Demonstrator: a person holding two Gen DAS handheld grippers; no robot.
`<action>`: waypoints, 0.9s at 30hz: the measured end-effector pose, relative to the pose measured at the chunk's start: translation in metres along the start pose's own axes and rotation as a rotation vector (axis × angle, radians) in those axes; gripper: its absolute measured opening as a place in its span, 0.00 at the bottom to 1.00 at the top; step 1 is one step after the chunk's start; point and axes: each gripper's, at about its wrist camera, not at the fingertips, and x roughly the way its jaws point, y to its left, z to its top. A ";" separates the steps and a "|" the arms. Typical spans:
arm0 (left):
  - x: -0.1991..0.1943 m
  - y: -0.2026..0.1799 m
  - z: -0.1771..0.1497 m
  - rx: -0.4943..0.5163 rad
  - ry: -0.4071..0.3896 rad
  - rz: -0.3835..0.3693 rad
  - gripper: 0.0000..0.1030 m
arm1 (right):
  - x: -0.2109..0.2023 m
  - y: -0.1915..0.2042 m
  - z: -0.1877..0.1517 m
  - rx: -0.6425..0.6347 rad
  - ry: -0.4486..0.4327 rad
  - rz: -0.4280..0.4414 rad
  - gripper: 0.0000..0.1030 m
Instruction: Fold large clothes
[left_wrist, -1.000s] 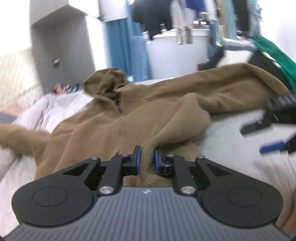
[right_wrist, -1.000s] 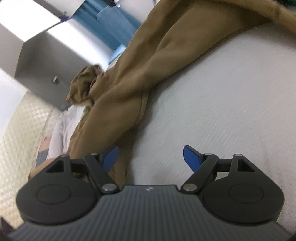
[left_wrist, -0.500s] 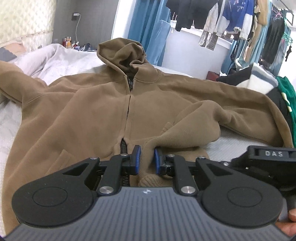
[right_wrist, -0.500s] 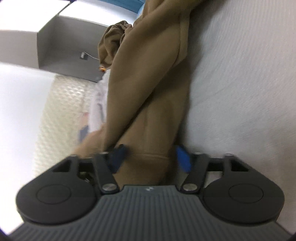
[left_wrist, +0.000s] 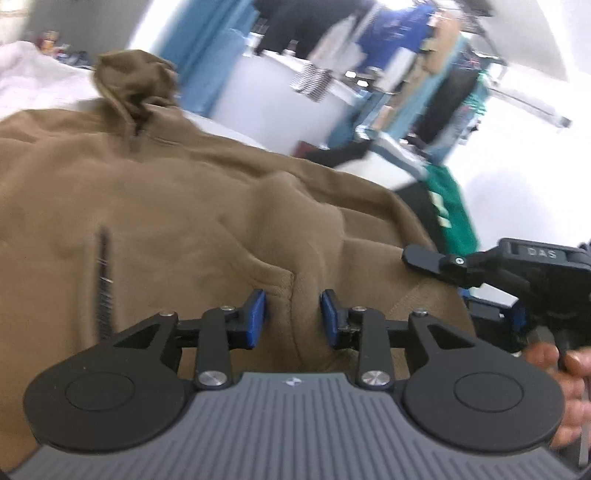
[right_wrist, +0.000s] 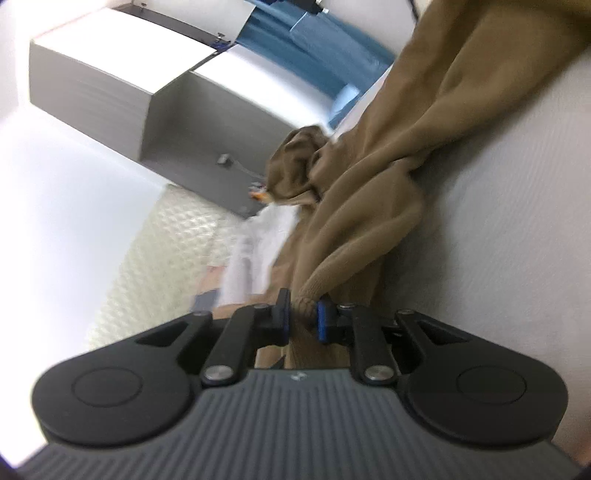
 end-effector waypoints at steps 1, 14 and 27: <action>0.003 -0.007 -0.004 0.007 0.016 -0.021 0.36 | -0.007 0.000 0.002 -0.016 -0.001 -0.032 0.15; 0.025 -0.019 -0.042 0.022 0.193 0.029 0.36 | -0.011 -0.016 -0.012 -0.202 0.239 -0.563 0.15; -0.089 0.012 0.001 -0.070 0.174 0.269 0.41 | -0.009 0.017 0.000 -0.234 0.307 -0.623 0.32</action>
